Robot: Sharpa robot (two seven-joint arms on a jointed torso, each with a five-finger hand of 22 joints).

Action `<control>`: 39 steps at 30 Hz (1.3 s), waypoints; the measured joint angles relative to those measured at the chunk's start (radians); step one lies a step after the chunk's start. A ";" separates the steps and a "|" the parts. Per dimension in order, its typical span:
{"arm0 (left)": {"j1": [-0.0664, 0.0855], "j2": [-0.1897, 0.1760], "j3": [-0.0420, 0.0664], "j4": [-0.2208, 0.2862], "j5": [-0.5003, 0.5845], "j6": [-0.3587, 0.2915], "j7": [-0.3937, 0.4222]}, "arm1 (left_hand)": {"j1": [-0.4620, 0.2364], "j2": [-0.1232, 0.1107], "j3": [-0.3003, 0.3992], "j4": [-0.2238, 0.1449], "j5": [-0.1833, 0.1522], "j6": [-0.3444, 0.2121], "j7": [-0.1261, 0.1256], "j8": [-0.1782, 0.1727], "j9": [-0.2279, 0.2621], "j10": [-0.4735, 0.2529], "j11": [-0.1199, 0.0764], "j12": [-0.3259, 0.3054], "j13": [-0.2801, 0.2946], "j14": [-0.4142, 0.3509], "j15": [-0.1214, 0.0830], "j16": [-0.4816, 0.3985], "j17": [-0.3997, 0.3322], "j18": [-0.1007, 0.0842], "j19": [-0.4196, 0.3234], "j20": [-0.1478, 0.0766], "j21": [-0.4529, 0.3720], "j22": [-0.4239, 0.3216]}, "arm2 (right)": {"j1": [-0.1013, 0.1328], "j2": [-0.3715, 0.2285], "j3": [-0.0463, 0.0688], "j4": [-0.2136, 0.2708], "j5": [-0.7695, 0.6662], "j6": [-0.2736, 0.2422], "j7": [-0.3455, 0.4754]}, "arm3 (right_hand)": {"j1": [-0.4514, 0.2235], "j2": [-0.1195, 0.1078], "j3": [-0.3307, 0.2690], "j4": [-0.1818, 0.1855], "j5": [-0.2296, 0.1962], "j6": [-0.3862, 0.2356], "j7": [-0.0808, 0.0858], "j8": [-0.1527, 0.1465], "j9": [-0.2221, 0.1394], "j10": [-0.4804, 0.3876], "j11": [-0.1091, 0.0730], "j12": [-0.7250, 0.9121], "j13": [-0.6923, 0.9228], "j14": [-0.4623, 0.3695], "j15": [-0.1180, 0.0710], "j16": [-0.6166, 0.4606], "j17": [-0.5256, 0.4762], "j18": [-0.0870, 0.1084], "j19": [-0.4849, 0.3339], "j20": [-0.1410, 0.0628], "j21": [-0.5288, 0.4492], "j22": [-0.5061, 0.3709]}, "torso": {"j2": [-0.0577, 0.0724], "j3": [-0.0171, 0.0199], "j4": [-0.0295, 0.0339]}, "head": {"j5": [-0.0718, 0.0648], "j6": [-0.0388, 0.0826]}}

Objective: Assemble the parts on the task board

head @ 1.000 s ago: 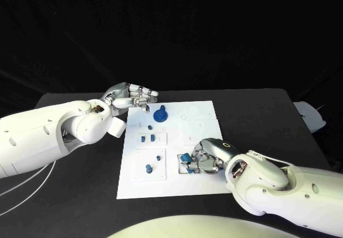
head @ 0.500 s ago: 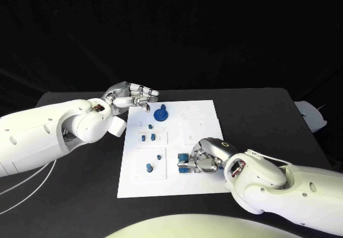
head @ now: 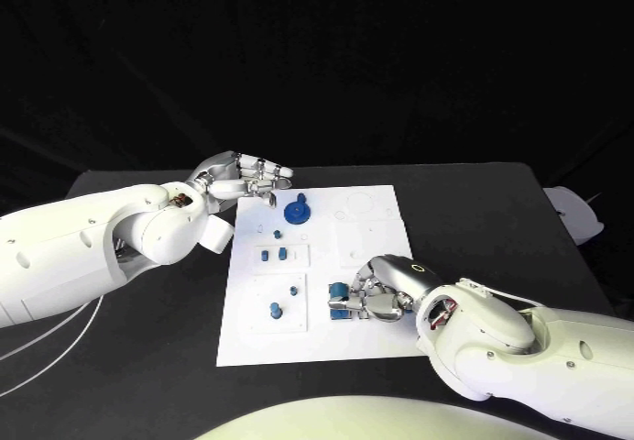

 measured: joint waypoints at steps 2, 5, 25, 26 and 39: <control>0.000 0.000 0.000 0.000 0.000 0.000 0.000 | 0.000 0.000 0.000 0.000 0.000 0.000 0.000 0.000 0.000 0.000 0.000 0.000 0.000 0.000 0.000 0.000 0.000 0.000 0.000 0.000 0.000 0.000 | 0.000 -0.010 0.000 0.013 -0.001 -0.004 0.001 | 0.037 0.003 0.004 -0.004 0.054 0.000 0.000 0.000 0.004 0.000 0.000 0.007 0.000 0.000 0.000 0.000 0.000 0.000 0.000 0.000 0.005 0.000 | 0.000 0.0003 0.0000 | 0.000 0.000; 0.000 -0.001 0.000 0.000 0.000 0.000 0.000 | 0.000 0.000 0.000 0.000 0.000 0.000 0.000 0.000 0.000 0.000 0.000 0.000 0.000 0.000 0.000 0.000 0.000 0.000 0.000 0.000 0.000 0.000 | 0.000 -0.025 0.000 0.029 -0.003 -0.006 0.003 | 0.101 0.004 0.019 -0.020 0.151 0.002 -0.002 0.004 0.009 0.000 0.000 0.018 0.000 -0.004 -0.004 0.000 0.000 0.000 0.000 0.000 0.011 0.000 | 0.000 0.0003 -0.0004 | 0.000 0.001; 0.000 -0.001 0.000 0.000 0.000 0.001 -0.001 | 0.000 0.000 0.000 0.000 0.000 0.000 0.000 0.000 0.000 0.000 0.000 0.000 0.000 0.000 0.000 0.000 0.000 0.000 0.000 0.000 0.000 0.000 | 0.000 -0.028 0.000 0.012 -0.009 0.005 0.007 | 0.214 0.011 0.048 -0.067 0.254 0.000 -0.007 0.007 0.013 0.000 -0.007 0.030 0.006 -0.002 -0.009 0.000 0.000 0.000 0.000 -0.007 0.013 0.000 | 0.000 -0.0006 0.0018 | 0.000 0.003; 0.000 -0.001 0.000 0.000 0.000 0.001 -0.001 | 0.000 0.000 0.000 0.000 0.000 0.000 0.000 0.000 0.000 0.000 0.000 0.000 0.000 0.000 0.000 0.000 0.000 0.000 0.000 0.000 0.000 0.000 | 0.000 -0.026 0.001 0.010 -0.010 0.005 0.008 | 0.215 0.012 0.048 -0.067 0.254 0.000 -0.007 0.007 0.013 0.000 -0.007 0.030 0.006 -0.004 -0.011 0.000 0.000 0.000 0.000 -0.007 0.013 0.000 | 0.000 -0.0007 0.0017 | 0.000 0.002; 0.000 -0.001 0.000 -0.001 0.000 0.001 -0.002 | 0.000 0.000 0.000 0.000 0.000 0.000 0.000 0.000 0.000 0.000 0.000 0.000 0.001 0.000 0.000 0.000 0.000 0.000 0.000 0.000 0.000 0.000 | 0.002 -0.019 0.003 0.001 -0.015 0.008 0.024 | 0.254 -0.027 0.076 -0.095 0.179 -0.004 -0.011 0.007 0.014 0.000 -0.007 0.025 0.006 -0.004 -0.011 0.000 0.000 0.000 0.000 -0.007 0.013 0.000 | 0.000 -0.0007 0.0007 | 0.000 -0.001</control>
